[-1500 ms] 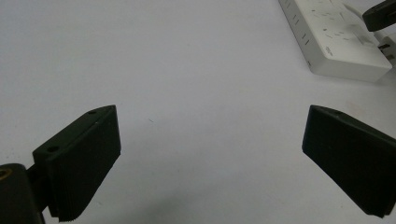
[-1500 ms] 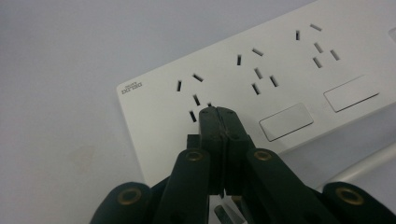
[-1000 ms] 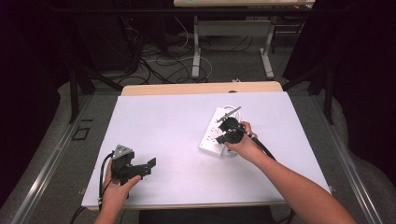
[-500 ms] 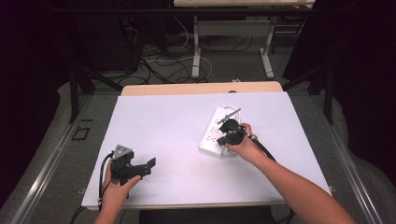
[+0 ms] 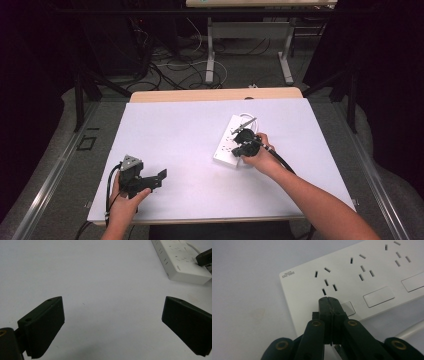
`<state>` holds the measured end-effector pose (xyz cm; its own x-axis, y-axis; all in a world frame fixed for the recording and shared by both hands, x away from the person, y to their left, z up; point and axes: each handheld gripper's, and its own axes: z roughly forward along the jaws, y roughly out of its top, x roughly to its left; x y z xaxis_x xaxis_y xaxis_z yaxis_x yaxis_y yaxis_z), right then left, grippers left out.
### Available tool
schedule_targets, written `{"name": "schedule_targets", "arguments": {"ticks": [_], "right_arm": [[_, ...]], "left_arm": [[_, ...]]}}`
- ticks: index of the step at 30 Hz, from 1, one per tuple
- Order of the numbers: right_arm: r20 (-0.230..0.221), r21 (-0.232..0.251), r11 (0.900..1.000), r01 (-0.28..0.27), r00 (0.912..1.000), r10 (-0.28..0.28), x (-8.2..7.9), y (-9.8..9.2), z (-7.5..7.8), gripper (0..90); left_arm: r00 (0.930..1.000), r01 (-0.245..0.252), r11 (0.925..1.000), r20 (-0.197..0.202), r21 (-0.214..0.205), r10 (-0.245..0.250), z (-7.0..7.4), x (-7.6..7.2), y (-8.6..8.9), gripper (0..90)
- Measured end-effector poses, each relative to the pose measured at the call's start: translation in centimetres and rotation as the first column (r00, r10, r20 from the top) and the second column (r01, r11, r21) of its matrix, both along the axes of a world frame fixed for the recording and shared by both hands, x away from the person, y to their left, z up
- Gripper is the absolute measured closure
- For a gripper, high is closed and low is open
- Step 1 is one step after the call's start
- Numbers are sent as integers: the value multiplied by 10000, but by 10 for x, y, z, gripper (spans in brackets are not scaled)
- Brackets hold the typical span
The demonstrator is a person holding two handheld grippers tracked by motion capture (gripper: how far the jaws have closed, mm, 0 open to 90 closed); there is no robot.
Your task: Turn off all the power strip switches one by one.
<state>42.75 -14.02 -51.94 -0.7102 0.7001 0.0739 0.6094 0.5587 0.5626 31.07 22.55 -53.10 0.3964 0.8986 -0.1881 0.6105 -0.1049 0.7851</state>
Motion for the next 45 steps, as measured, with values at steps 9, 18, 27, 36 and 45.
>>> {"name": "schedule_targets", "arguments": {"ticks": [9, 18, 27, 36, 45], "right_arm": [[-131, 163, 9999, 34, 9999, -32, 0, -2, 0, 900], [-471, 151, 9997, 174, 9987, -166, 0, -1, 1, 900], [-407, 255, 9997, -61, 9991, 71, -1, 0, 6, 892], [-376, 471, 9989, 74, 9993, -57, -4, -5, 14, 859], [-229, 931, 9951, 334, 9992, -314, -10, -15, 21, 770]], "left_arm": [[10000, -57, 10000, 36, -64, 58, 0, -1, 0, 49], [10000, -26, 10000, 16, -9, 26, 0, 0, 1, 49], [10000, -45, 10000, 10, 11, 45, 0, -1, 2, 49], [10000, -76, 10000, -24, -19, 76, 0, 0, 3, 49], [9999, -163, 9999, 12, -12, 163, 1, -1, 5, 49]]}}
